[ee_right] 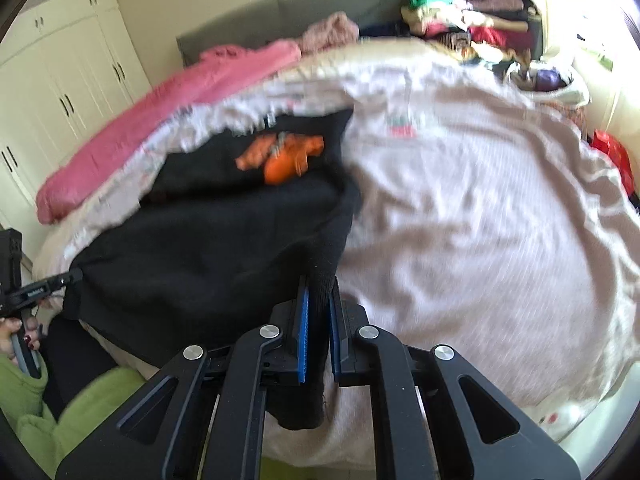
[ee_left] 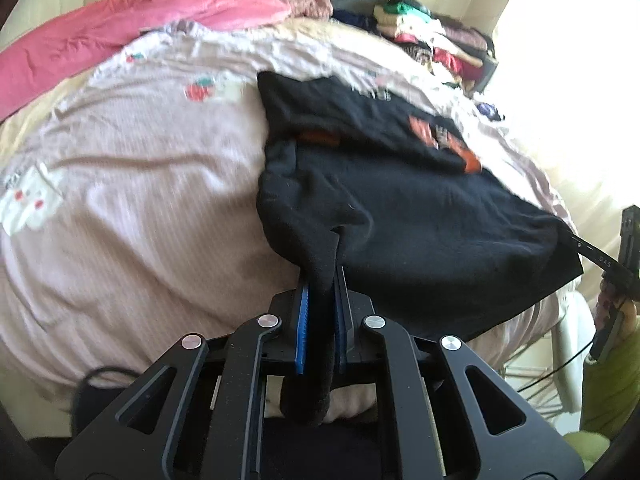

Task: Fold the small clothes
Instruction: 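Lift the hem with both tools and fold it toward the collar, then release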

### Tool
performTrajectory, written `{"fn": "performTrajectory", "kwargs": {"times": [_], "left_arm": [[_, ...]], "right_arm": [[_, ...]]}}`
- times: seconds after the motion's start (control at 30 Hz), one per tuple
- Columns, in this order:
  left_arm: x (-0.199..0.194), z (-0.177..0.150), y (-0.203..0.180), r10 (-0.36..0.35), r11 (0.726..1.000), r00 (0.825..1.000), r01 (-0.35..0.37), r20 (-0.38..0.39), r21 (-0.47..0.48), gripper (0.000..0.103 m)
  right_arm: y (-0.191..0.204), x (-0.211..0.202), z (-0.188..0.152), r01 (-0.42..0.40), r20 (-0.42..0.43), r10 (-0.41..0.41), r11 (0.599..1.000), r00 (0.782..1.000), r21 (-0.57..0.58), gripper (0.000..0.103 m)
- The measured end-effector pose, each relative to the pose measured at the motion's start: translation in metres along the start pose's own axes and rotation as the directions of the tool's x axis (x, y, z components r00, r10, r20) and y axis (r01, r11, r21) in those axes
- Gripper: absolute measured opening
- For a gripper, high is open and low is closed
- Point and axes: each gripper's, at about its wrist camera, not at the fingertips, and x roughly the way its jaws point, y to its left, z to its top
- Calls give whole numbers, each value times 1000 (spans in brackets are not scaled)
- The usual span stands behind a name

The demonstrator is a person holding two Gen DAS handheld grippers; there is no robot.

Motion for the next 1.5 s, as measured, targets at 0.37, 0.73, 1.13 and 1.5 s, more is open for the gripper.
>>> {"fn": "performTrajectory", "kwargs": {"times": [0.37, 0.73, 1.13, 1.5], "left_arm": [[-13, 64, -6, 61, 998, 991, -62, 120, 6, 5], [5, 120, 6, 105, 994, 979, -102, 174, -26, 4], [44, 165, 22, 112, 992, 973, -98, 201, -80, 4], [104, 165, 32, 207, 977, 965, -196, 160, -81, 5]], "right_arm": [[4, 2, 56, 0, 138, -1, 1000, 990, 10, 8], [5, 37, 110, 42, 166, -44, 999, 985, 17, 8], [0, 90, 157, 63, 144, -67, 998, 987, 30, 8], [-10, 157, 171, 121, 51, -123, 992, 991, 41, 8]]}}
